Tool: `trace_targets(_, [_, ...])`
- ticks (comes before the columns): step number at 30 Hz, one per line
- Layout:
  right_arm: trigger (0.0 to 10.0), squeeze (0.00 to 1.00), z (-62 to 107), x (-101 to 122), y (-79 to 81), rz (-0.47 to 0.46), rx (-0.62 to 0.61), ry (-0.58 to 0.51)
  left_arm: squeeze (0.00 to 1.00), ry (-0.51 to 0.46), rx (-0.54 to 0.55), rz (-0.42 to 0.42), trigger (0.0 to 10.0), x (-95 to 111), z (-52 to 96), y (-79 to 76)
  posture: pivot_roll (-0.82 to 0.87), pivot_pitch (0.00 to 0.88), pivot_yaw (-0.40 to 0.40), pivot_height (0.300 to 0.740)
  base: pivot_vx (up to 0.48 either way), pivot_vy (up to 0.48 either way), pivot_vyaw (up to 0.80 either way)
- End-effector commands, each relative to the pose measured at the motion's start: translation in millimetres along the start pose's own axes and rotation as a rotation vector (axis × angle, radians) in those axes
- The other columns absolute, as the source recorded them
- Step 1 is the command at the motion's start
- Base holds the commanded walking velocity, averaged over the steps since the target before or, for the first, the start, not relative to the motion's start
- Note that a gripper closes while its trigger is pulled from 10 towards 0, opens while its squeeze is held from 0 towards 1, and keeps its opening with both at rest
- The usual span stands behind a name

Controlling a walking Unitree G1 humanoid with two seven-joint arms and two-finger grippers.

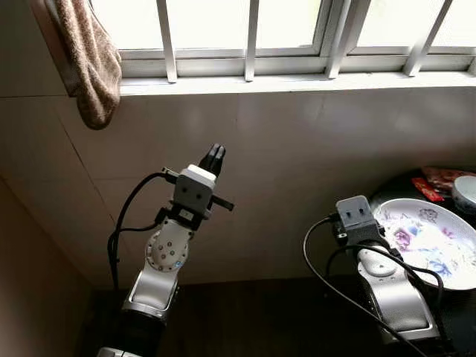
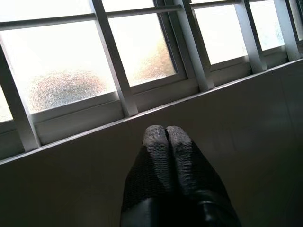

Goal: Kitchen organization

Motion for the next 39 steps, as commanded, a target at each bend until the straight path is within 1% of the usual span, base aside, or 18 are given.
trace_targets(1, [10.0, 0.00, 1.6, 2, -8.2, -0.009, -0.037, 0.003, 0.00, 0.017, -0.017, -0.004, 10.0, -3, 0.0, -4.5, -0.11, 0.000, -0.022, 0.740, 0.000, 0.000, 0.00])
trace_targets(2, [10.0, 0.00, 1.5, -1, -9.9, -0.042, -0.048, 0.014, 0.00, 0.018, -0.017, -0.004, 10.0, -4, 0.0, -4.8, -0.11, 0.000, -0.022, 0.740, 0.000, 0.000, 0.00])
trace_targets(3, [10.0, 0.00, 1.1, -6, -11.3, -0.075, -0.056, 0.048, 0.00, 0.022, -0.018, -0.005, 10.0, -4, 0.0, -5.0, -0.11, 0.000, -0.022, 0.740, 0.000, 0.000, -0.78])
trace_targets(4, [10.0, 0.00, 1.1, -6, -11.3, -0.075, -0.056, 0.048, 0.00, 0.022, -0.018, -0.005, 10.0, -4, 0.0, -5.0, -0.11, 0.000, -0.022, 0.740, 0.000, 0.000, -0.78])
trace_targets(5, [10.0, 0.00, 0.5, -11, -11.5, -0.124, -0.051, 0.078, 0.00, 0.024, -0.017, -0.005, 10.0, -5, 0.0, -5.0, -0.11, 0.000, -0.023, 0.740, 0.000, 0.000, -0.80])
trace_targets(7, [10.0, 0.00, 0.1, -13, -11.8, -0.146, -0.050, 0.086, 0.00, 0.024, -0.016, -0.005, 10.0, -5, 0.1, -5.2, -0.11, 0.000, -0.023, 0.740, 0.000, 0.000, -0.78])
trace_targets(9, [10.0, 0.00, 0.0, -12, -13.3, -0.120, -0.054, 0.082, 0.00, 0.025, -0.016, -0.006, 10.0, -5, 0.2, -5.4, -0.11, 0.000, -0.024, 0.740, 0.000, 0.000, -0.77])
trace_targets(12, [10.0, 0.00, -0.4, -9, -10.7, -0.121, -0.029, 0.067, 0.00, 0.025, -0.016, -0.005, 10.0, -6, 0.1, -5.7, -0.11, 0.000, -0.025, 0.740, 0.000, 0.000, -0.16])
trace_targets(16, [10.0, 0.00, -0.9, -4, 2.6, -0.095, 0.063, 0.043, 0.00, 0.027, -0.015, -0.006, 10.0, -6, 0.4, -6.0, -0.11, 0.000, -0.026, 0.740, 0.000, 0.000, 0.00])
trace_targets(18, [10.0, 0.00, -1.5, -6, 6.0, -0.080, 0.094, 0.051, 0.00, 0.028, -0.013, -0.008, 10.0, -6, 0.4, -5.7, -0.11, 0.000, -0.027, 0.740, 0.000, 0.000, 0.00])
trace_targets(24, [10.0, 0.00, -1.7, 1, -0.9, -0.085, 0.071, 0.015, 0.00, 0.029, -0.011, -0.009, 10.0, -6, 1.0, -5.0, -0.11, 0.000, -0.026, 0.740, 0.000, 0.000, 0.00])
trace_targets(29, [10.0, 0.00, -2.1, -6, 0.0, -0.069, 0.087, 0.045, 0.00, 0.034, -0.018, -0.009, 10.0, -7, 1.1, -6.8, -0.11, 0.000, -0.025, 0.740, 0.000, 0.000, 0.00])
trace_targets(33, [10.0, 0.00, -0.7, -12, -3.8, -0.055, 0.084, 0.067, 0.00, 0.038, -0.014, -0.009, 10.0, -8, 1.2, -5.1, -0.11, 0.000, -0.025, 0.740, 0.000, 0.000, 0.00])
trace_targets(38, [10.0, 0.00, -0.1, -18, -6.1, -0.082, 0.077, 0.103, 0.00, 0.043, -0.017, -0.009, 10.0, -9, 1.1, -6.1, -0.11, 0.000, -0.027, 0.740, 0.000, 0.000, 0.00])
trace_targets(39, [10.0, 0.00, -0.5, -20, -7.1, -0.101, 0.075, 0.115, 0.00, 0.043, -0.017, -0.010, 10.0, -9, 0.9, -6.1, -0.11, 0.000, -0.027, 0.740, 0.000, 0.000, 0.00])
Point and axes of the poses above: a point about 5 cm out from each wrist's last joint towards the gripper, its own z axis pointing back from the gripper into the wrist, its own x axis along the axis of the wrist's last joint, y = z × x, the point moved 4 cm from there along -z, pointing out of the wrist towards the gripper, and after that the axes turned 8 degrees about z, right-handed, at the moved point
